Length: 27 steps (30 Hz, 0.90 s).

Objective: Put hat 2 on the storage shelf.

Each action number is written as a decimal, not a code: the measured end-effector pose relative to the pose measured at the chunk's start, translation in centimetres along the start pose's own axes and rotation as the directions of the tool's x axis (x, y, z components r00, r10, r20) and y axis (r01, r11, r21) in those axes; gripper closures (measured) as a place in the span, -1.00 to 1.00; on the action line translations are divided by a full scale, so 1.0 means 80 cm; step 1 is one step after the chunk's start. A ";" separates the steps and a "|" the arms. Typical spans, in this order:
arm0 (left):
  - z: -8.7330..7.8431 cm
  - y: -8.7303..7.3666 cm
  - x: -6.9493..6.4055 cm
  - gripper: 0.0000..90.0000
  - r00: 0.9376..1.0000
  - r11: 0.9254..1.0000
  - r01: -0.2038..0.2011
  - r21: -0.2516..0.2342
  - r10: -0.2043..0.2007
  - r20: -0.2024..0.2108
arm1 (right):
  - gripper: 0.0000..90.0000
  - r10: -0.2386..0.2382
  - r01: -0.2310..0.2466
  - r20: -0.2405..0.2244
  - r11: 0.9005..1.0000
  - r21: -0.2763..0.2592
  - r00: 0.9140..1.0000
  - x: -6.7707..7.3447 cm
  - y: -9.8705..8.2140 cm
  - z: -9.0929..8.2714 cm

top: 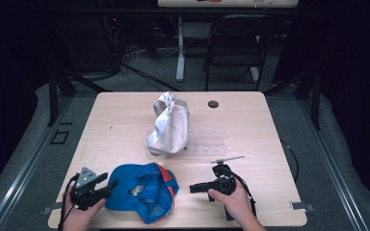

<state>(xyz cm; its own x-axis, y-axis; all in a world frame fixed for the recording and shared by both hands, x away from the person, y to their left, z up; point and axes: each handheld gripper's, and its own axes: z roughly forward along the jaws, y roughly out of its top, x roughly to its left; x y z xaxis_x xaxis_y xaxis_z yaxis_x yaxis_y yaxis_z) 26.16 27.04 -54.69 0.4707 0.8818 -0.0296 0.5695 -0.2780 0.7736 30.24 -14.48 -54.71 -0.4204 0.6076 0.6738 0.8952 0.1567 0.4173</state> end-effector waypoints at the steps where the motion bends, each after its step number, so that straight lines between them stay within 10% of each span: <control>1: -0.001 -0.001 0.000 0.14 1.000 1.000 0.004 0.001 -0.004 -0.002 | 0.42 -0.007 0.007 -0.007 1.000 0.024 1.000 0.004 -0.001 0.011; 27: -0.004 -0.005 0.001 0.14 1.000 1.000 0.000 -0.004 0.000 -0.021 | 0.48 0.074 -0.054 -0.131 0.986 0.155 0.989 0.011 -0.008 0.082</control>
<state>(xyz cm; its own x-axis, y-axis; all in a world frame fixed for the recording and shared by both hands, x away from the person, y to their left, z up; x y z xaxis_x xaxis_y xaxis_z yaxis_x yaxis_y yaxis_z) 25.77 27.33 -54.77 0.4564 0.8896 -0.0168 0.5669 -0.2762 0.7761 30.26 -8.92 -58.42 -0.3685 0.5105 0.7769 0.9285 0.2427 0.2810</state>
